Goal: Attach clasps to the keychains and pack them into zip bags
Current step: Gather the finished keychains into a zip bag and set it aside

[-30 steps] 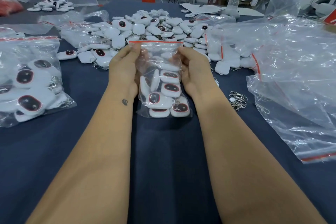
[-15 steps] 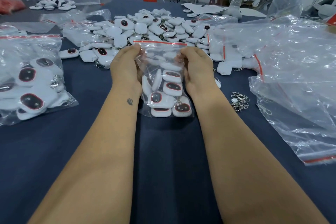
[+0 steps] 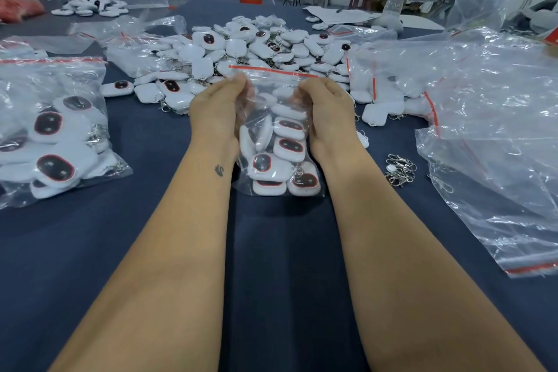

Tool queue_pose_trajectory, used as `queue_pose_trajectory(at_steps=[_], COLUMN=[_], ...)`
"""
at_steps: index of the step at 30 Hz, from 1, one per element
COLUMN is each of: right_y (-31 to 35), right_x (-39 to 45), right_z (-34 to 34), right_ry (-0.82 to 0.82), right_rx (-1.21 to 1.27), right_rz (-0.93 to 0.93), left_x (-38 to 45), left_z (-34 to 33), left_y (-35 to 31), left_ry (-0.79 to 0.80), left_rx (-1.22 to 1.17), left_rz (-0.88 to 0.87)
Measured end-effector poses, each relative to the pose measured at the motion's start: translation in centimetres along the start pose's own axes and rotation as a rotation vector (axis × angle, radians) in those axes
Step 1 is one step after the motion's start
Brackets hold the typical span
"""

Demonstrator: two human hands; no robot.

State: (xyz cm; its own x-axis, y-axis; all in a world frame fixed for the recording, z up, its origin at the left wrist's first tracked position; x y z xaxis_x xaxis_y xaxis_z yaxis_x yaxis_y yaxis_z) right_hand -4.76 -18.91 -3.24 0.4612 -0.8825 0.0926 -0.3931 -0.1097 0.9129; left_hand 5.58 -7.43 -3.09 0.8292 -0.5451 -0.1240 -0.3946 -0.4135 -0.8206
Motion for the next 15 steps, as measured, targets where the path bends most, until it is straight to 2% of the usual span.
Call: queue_pose_trajectory(at_steps=[6,10,15], right_y=[0.01,0.16,0.17], right_x=[-0.47,-0.61,-0.62], right_z=[-0.67,-0.54,-0.76], right_ry=[0.080,0.065,0.089], right_rx=[0.013,-0.022,0.049], right_rz=[-0.060,-0.032,-0.053], left_x=[0.45,0.45,0.56], left_z=[0.09,-0.07,0.02], left_y=[0.07,0.31,0.62], left_ry=[-0.009,0.016,0.054], left_rx=[-0.050,-0.021,0.005], left_rz=[0.019,0.025,0.048])
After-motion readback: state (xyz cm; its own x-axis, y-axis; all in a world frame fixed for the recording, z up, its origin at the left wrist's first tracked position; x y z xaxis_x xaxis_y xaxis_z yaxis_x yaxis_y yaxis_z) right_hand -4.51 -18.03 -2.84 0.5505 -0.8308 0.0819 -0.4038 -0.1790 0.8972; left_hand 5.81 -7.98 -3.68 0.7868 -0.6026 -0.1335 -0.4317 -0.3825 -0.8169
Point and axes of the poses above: each hand's wrist, its own x-axis towards the middle knuckle, its own z-axis out of the back of the hand, y = z × x, the point moved 4 cm from there along x, towards the middle knuckle, and after that the axes turned 3 degrees about z, right-handed, at the moved point
